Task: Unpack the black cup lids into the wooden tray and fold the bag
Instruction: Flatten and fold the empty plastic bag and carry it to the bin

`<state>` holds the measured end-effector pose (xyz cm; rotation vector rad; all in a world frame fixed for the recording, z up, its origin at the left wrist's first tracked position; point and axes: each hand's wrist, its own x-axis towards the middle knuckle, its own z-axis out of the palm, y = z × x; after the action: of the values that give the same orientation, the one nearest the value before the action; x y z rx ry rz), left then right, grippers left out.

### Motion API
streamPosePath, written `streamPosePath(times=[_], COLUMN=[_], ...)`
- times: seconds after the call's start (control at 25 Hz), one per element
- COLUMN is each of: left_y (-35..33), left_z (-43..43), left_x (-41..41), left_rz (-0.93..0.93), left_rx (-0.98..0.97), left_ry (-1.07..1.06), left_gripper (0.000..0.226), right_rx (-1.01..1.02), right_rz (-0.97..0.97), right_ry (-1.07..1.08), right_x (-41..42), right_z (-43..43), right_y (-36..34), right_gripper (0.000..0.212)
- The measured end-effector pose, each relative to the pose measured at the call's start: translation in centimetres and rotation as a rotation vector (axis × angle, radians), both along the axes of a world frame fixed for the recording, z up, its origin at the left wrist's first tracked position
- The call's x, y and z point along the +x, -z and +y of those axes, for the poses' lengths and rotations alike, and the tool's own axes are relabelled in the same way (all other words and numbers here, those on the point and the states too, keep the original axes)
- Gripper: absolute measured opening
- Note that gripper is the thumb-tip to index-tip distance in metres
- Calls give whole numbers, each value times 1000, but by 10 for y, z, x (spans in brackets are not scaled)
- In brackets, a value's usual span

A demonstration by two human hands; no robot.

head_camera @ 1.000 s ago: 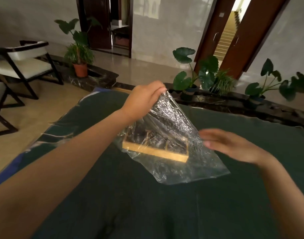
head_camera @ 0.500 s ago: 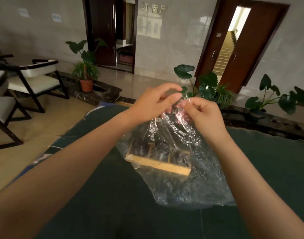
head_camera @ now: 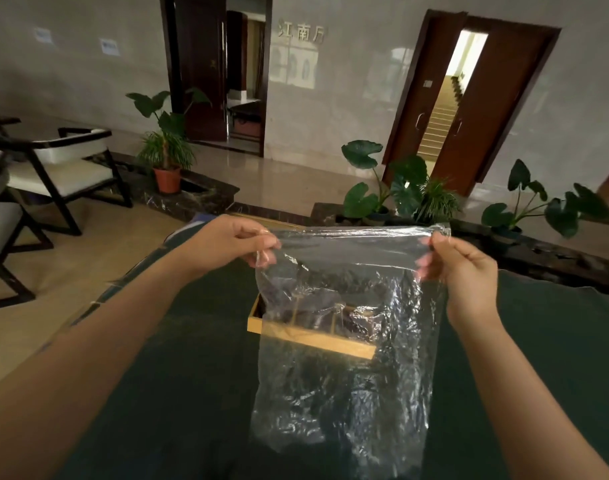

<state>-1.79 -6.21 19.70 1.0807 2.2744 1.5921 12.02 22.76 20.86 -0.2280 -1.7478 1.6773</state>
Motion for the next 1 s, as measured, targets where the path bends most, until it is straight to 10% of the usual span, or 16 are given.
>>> streamPosePath(times=[0.16,0.68,1.0], left_y=[21,71,74], left_z=[18,49,52], left_x=[17,65,57], left_rz=[-351,-306,-651], left_rx=[390,349,604], left_ry=[-20,-101,-84], left_gripper=[31,24,20], right_rx=[-185,-375,-316], right_rz=[43,57,133], right_ry=[56,167,184], right_x=[4,14,15], right_z=[2,20,33], right_y=[13,27,22], right_gripper=[23,22,18])
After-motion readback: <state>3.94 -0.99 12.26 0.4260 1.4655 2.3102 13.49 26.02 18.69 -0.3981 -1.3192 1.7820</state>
